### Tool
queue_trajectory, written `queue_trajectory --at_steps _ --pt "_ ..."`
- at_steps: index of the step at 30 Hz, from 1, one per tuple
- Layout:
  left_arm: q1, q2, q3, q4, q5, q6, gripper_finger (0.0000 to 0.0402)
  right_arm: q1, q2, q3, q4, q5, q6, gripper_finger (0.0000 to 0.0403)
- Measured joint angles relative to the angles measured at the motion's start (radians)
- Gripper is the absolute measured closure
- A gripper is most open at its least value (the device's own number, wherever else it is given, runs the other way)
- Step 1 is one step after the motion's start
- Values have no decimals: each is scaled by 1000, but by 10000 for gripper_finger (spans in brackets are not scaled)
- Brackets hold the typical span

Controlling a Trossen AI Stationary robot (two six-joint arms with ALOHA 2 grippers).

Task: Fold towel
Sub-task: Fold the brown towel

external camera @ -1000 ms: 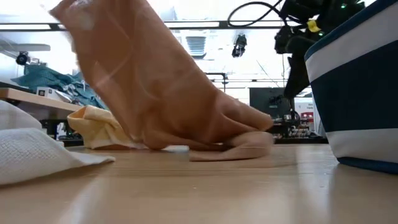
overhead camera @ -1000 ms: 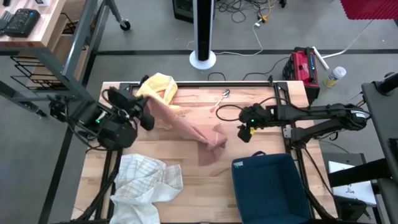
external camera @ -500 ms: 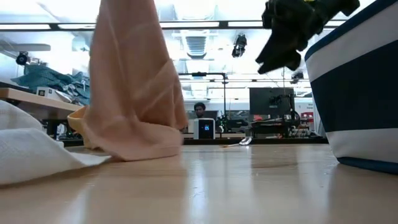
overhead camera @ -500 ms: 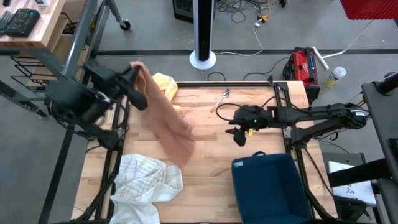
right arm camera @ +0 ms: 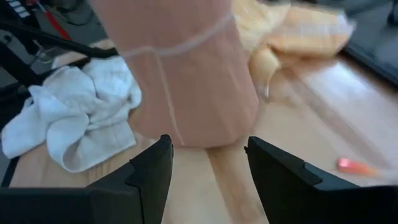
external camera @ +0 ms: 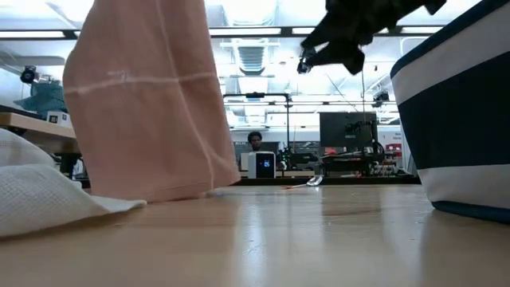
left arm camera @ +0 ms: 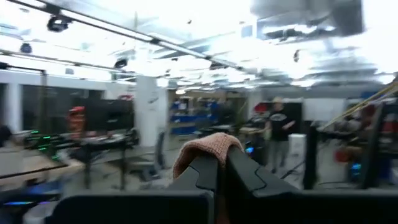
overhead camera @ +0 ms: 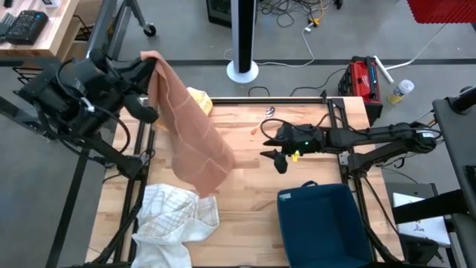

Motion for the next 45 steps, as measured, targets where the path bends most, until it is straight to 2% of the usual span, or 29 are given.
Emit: queue_trajectory --at_steps 3,6,11,14,15,19,26,31,35,40,45 --pt "-50 4 3 -63 -1 -57 401 19 69 0 47 -5 44 204" --pt "-124 8 2 -164 -66 -146 401 39 154 -1 83 -6 70 204" --pt "-287 59 1 -345 -300 -334 401 50 296 21 95 -5 116 204" --pt "-392 119 0 -363 -476 -392 401 56 363 42 73 -7 116 204" --pt "-428 142 0 -362 -506 -402 401 59 381 51 79 -11 117 204" --pt "-530 223 0 -313 -509 -467 401 67 437 94 68 -14 112 204" --pt "-588 331 0 -176 -514 -484 401 65 531 230 -48 -4 -18 204" --pt "-651 370 0 -173 -514 -480 401 65 635 349 -132 -5 -104 204" --pt "-735 391 -3 -193 -514 -411 401 65 708 437 -229 -6 -167 204" --pt "-840 424 -59 -203 -513 -404 401 65 745 508 -279 -9 -206 204" --pt "-884 448 -149 -208 -512 -400 401 58 746 532 -279 -9 -218 204"
